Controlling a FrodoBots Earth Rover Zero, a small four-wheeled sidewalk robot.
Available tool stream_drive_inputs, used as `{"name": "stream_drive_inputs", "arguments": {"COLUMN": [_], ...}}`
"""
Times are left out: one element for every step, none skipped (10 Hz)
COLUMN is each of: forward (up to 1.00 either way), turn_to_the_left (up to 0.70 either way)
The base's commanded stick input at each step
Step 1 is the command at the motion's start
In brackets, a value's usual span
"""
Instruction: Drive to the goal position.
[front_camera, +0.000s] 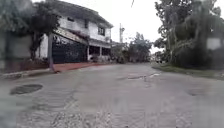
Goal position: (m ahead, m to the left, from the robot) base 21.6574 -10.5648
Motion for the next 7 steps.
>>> {"name": "stream_drive_inputs", "arguments": {"forward": [1.0, 1.0, 1.0, 1.0, 1.0, 1.0, 1.0], "turn_to_the_left": [0.15, 0.11, 0.02, 0.0, 0.0, 0.24, 0.39]}}
